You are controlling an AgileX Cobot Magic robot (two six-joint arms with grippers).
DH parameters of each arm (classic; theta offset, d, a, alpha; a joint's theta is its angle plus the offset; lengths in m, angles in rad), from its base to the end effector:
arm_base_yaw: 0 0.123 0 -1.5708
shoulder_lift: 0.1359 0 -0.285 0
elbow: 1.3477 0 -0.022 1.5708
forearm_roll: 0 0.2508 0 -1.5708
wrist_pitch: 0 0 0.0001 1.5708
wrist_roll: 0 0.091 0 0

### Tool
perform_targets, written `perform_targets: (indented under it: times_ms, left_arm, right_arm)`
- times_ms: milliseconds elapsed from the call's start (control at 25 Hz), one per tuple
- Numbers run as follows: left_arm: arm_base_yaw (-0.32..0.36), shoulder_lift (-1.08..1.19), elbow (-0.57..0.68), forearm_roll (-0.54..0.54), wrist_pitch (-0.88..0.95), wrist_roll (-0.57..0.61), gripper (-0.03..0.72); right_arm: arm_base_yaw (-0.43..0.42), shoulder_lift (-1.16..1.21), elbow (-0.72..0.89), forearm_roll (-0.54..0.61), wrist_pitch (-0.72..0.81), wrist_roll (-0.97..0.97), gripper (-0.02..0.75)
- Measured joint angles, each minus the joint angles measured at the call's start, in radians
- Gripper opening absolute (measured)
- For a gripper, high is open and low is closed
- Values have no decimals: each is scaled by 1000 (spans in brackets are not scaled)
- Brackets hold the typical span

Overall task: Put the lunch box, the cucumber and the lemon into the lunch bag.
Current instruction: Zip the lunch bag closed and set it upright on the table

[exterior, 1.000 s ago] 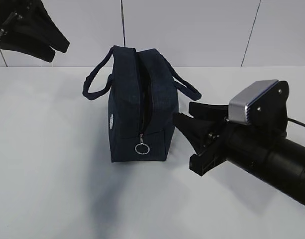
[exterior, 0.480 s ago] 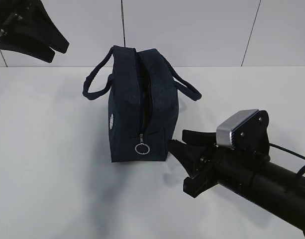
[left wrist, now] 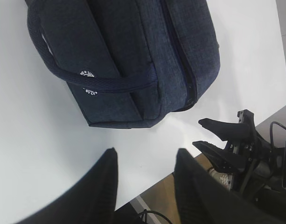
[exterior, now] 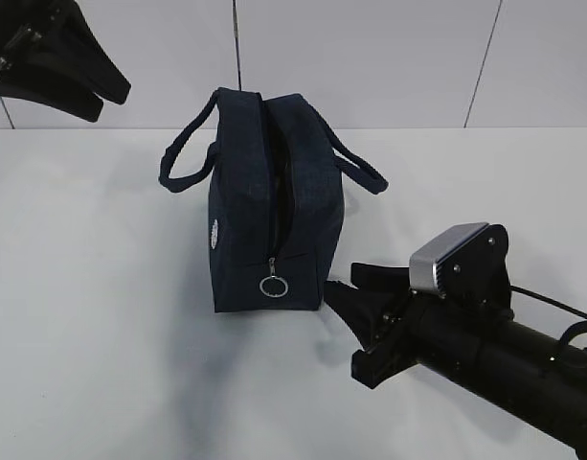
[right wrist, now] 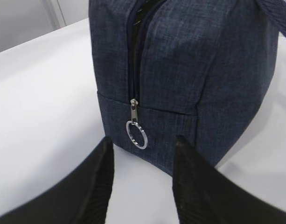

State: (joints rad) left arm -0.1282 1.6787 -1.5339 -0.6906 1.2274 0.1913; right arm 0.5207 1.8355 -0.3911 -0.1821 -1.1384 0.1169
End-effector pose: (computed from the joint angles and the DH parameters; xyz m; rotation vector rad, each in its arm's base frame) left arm 0.3373 -0.0985 0.3394 0.2352 2.6810 -0.9433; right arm 0.2296 0.1489 0.1249 -0.5507 1.7416 0.5467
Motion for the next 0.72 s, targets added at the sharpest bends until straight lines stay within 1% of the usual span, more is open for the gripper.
perform_targets:
  times_ms: [160, 400, 720]
  left_arm:
    - [0, 0, 0, 2, 0, 0, 290]
    - [0, 0, 0, 2, 0, 0, 290]
    - [0, 0, 0, 2, 1, 0, 290]
  right_arm:
    - [0, 0, 0, 2, -1, 1, 313]
    - [0, 51, -10, -100, -6, 1, 313]
    - [0, 93, -73, -112, -6, 1, 313]
